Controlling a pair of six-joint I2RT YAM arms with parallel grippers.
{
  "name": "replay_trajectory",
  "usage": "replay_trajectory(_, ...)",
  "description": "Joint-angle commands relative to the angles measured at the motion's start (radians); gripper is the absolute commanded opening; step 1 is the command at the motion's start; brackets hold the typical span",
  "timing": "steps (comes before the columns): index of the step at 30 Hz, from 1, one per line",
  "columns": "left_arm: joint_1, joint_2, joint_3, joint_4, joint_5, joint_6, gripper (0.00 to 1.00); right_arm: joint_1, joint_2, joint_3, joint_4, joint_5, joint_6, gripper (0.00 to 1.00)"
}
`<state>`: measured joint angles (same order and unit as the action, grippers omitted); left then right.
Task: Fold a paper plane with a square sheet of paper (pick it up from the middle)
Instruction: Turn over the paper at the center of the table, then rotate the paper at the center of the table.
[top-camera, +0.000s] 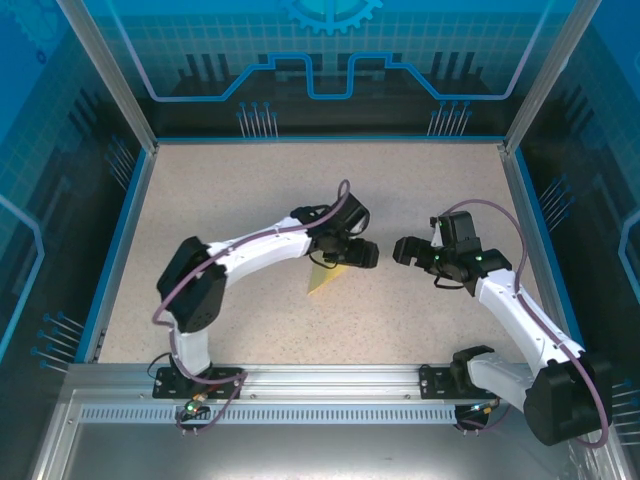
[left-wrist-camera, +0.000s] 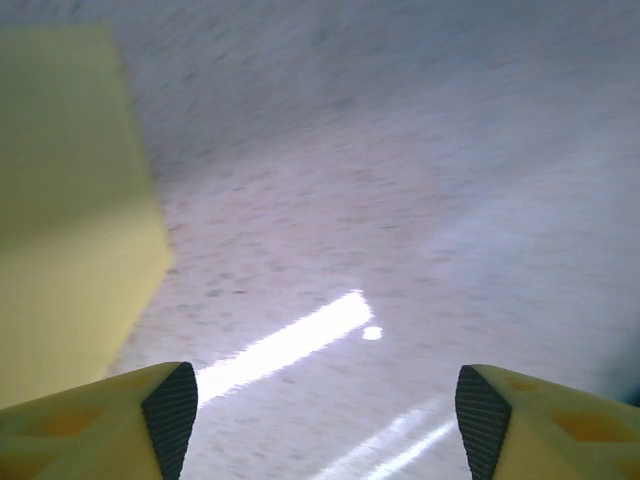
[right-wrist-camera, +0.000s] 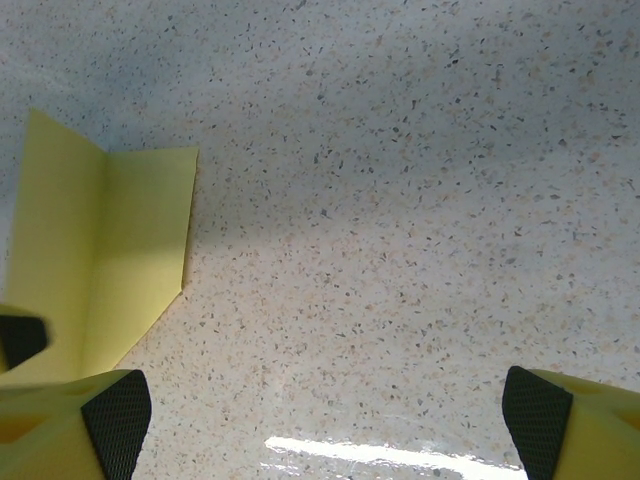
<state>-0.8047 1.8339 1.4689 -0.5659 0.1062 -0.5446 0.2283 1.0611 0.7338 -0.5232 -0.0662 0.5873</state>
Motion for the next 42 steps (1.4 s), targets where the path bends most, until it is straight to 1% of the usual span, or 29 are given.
replay_trajectory(1,0.030,-0.119,-0.042,0.068,0.107,-0.039,0.76,-0.017,0.012,-0.001,0.014,-0.044,0.011,0.95)
replay_trajectory(3,0.064,-0.181,-0.093,0.084,0.064,-0.088,0.79,-0.015,0.023,0.002,0.041,-0.101,-0.011,0.93)
replay_trajectory(4,0.083,-0.218,-0.127,0.089,0.013,-0.108,0.83,-0.004,0.035,0.015,0.042,-0.122,-0.023,0.92)
replay_trajectory(6,0.120,-0.281,-0.194,0.085,-0.100,-0.146,0.91,0.032,0.067,0.051,0.023,-0.114,-0.048,0.91)
replay_trajectory(8,0.175,-0.331,-0.265,0.067,-0.172,-0.190,0.96,0.096,0.115,0.097,0.007,-0.093,-0.068,0.91)
replay_trajectory(12,0.281,-0.392,-0.378,0.047,-0.186,-0.240,0.99,0.245,0.245,0.191,0.027,-0.051,-0.049,0.90)
replay_trajectory(14,0.319,-0.412,-0.422,0.035,-0.197,-0.255,0.99,0.333,0.346,0.244,0.055,-0.040,-0.010,0.89)
replay_trajectory(16,0.353,-0.426,-0.457,0.014,-0.211,-0.288,0.99,0.398,0.451,0.309,0.078,-0.039,0.025,0.87)
replay_trajectory(18,0.390,-0.442,-0.497,0.004,-0.215,-0.324,0.99,0.450,0.555,0.370,0.098,-0.041,0.060,0.84)
replay_trajectory(22,0.461,-0.488,-0.583,0.015,-0.213,-0.370,0.99,0.522,0.729,0.495,0.132,-0.064,0.096,0.82)
replay_trajectory(25,0.508,-0.518,-0.625,0.014,-0.206,-0.375,0.99,0.560,0.836,0.587,0.114,-0.072,0.094,0.80)
replay_trajectory(28,0.535,-0.545,-0.650,0.015,-0.196,-0.370,0.99,0.578,0.914,0.644,0.092,-0.071,0.097,0.79)
replay_trajectory(32,0.548,-0.564,-0.663,0.018,-0.182,-0.351,0.99,0.586,0.947,0.646,0.075,-0.067,0.081,0.77)
replay_trajectory(35,0.549,-0.565,-0.666,0.024,-0.164,-0.335,0.99,0.587,0.952,0.620,0.056,-0.094,0.023,0.77)
replay_trajectory(39,0.549,-0.555,-0.668,0.054,-0.112,-0.317,0.99,0.591,0.943,0.563,-0.006,-0.131,-0.126,0.77)
replay_trajectory(42,0.549,-0.552,-0.672,0.089,-0.066,-0.300,0.98,0.589,0.898,0.480,-0.036,-0.141,-0.248,0.77)
